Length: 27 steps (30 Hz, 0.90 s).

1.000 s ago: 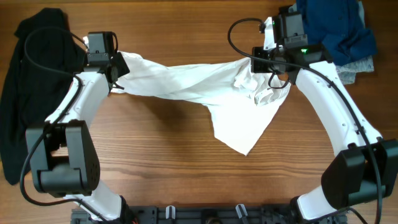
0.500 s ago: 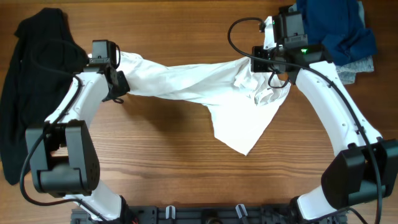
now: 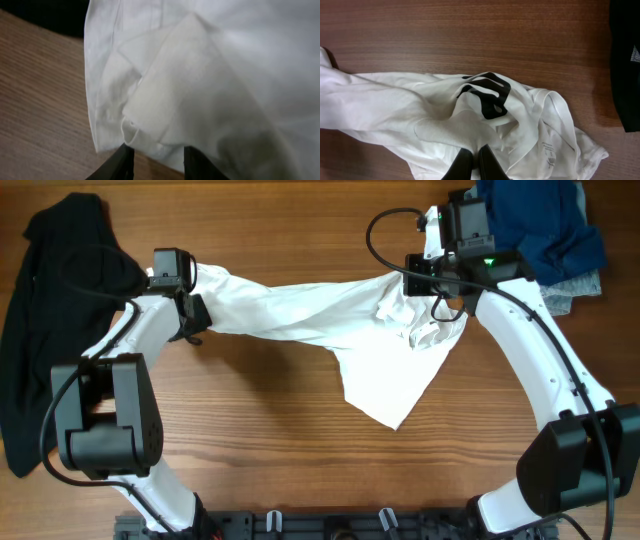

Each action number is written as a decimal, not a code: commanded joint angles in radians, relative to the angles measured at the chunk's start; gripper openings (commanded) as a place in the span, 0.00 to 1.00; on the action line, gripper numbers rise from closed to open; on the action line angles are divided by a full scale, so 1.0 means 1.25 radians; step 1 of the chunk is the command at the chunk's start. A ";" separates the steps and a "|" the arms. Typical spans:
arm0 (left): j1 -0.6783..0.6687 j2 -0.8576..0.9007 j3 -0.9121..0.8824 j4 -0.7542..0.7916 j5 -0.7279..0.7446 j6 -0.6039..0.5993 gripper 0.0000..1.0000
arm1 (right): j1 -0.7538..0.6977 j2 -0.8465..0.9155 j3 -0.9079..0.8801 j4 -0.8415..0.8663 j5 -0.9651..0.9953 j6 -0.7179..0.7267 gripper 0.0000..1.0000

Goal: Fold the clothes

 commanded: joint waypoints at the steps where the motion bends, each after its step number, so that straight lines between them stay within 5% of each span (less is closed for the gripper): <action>1: 0.004 0.009 -0.004 0.033 -0.012 0.005 0.33 | 0.001 0.011 -0.008 0.003 0.000 -0.009 0.04; 13: 0.004 0.063 -0.004 0.080 0.020 0.005 0.31 | 0.001 0.011 -0.008 0.005 0.003 -0.009 0.04; 18: 0.004 0.062 -0.002 0.092 -0.004 0.005 0.04 | 0.001 0.011 -0.008 0.005 0.002 -0.009 0.04; 27: 0.004 -0.045 0.086 0.006 -0.056 0.005 0.04 | 0.001 0.011 -0.008 -0.002 0.000 -0.008 0.04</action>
